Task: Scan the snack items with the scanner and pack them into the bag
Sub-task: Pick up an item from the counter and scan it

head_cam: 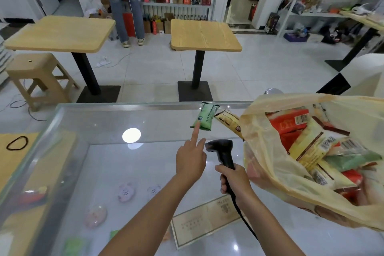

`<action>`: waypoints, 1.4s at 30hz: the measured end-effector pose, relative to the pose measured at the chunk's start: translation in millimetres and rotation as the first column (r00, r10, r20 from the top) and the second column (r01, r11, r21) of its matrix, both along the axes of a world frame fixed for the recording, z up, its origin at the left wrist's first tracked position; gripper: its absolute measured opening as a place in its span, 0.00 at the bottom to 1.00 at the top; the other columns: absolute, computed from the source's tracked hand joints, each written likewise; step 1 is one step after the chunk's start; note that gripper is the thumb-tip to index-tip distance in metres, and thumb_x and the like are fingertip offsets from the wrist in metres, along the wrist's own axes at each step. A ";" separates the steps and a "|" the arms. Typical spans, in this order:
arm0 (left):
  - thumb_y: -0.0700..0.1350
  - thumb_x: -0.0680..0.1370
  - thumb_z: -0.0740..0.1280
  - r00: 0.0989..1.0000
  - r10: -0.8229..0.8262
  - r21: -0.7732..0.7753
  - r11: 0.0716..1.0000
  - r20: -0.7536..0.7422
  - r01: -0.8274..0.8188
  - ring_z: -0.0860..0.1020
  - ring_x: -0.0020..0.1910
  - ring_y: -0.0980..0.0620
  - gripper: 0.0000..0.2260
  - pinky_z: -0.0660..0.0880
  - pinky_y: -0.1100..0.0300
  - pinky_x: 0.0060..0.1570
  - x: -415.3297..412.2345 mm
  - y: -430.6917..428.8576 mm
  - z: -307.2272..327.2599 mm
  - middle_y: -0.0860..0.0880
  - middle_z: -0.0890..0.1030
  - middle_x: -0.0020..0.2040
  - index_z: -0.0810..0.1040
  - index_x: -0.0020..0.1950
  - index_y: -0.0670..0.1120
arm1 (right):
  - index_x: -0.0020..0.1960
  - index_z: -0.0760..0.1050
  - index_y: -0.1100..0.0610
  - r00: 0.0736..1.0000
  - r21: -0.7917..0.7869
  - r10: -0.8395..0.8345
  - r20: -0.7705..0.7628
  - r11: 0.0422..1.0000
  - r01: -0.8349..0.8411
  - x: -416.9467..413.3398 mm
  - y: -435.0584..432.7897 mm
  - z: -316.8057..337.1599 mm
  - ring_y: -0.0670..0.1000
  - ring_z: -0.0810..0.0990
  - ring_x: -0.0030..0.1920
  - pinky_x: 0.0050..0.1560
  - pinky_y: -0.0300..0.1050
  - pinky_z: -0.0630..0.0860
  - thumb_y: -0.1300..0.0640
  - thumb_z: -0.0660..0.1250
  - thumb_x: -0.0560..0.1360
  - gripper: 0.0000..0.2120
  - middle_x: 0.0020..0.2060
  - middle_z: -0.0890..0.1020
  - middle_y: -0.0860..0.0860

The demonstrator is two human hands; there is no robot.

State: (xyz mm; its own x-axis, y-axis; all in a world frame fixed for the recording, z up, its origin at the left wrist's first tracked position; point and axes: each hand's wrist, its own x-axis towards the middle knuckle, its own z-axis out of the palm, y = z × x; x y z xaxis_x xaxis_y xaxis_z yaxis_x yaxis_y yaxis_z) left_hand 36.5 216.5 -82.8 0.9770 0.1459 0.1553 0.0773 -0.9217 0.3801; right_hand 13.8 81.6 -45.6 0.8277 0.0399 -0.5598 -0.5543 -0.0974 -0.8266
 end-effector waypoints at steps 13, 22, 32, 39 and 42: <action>0.36 0.78 0.59 0.998 0.028 0.037 0.999 -0.057 -0.026 0.67 0.38 0.50 0.35 0.65 0.57 0.35 14.7 -10.1 9.1 0.44 0.76 0.54 0.42 0.78 0.49 | 0.43 0.71 0.60 0.999 0.014 -0.049 -0.004 0.999 0.049 10.2 3.1 -2.0 0.50 0.66 0.23 0.26 0.42 0.66 0.63 0.68 0.74 0.05 0.24 0.70 0.52; 0.33 0.57 0.76 0.989 -0.004 0.164 0.986 0.148 -0.020 0.67 0.26 0.51 0.26 0.62 0.59 0.27 -35.1 -11.7 -9.9 0.45 0.77 0.62 0.80 0.55 0.40 | 0.45 0.72 0.60 0.998 0.074 -0.064 0.023 0.995 0.062 5.1 -0.5 -6.3 0.50 0.66 0.22 0.25 0.42 0.65 0.63 0.68 0.74 0.04 0.23 0.70 0.51; 0.29 0.59 0.71 0.957 0.057 -0.122 0.992 0.286 -0.023 0.79 0.42 0.48 0.16 0.70 0.63 0.32 -85.5 -16.3 35.2 0.47 0.80 0.48 0.81 0.42 0.44 | 0.51 0.70 0.60 0.997 0.111 -0.051 0.053 0.993 0.045 5.3 -4.1 -12.7 0.50 0.67 0.21 0.25 0.42 0.67 0.63 0.68 0.75 0.08 0.24 0.70 0.52; 0.35 0.75 0.63 0.956 -0.217 0.293 0.918 -0.197 0.269 0.61 0.69 0.41 0.33 0.64 0.51 0.62 -54.5 26.3 35.6 0.45 0.57 0.75 0.58 0.75 0.56 | 0.55 0.70 0.60 0.997 0.107 -0.015 0.071 0.994 0.008 2.8 -6.5 -10.0 0.51 0.67 0.23 0.27 0.43 0.68 0.62 0.67 0.76 0.10 0.25 0.71 0.53; 0.46 0.72 0.72 0.992 -0.080 0.390 0.914 -0.098 0.112 0.73 0.54 0.45 0.22 0.68 0.56 0.52 -46.0 24.0 45.6 0.45 0.70 0.61 0.73 0.65 0.49 | 0.56 0.70 0.60 0.997 0.110 -0.008 0.073 0.994 0.000 1.9 -8.1 -9.9 0.51 0.68 0.22 0.26 0.43 0.68 0.62 0.67 0.76 0.11 0.24 0.71 0.53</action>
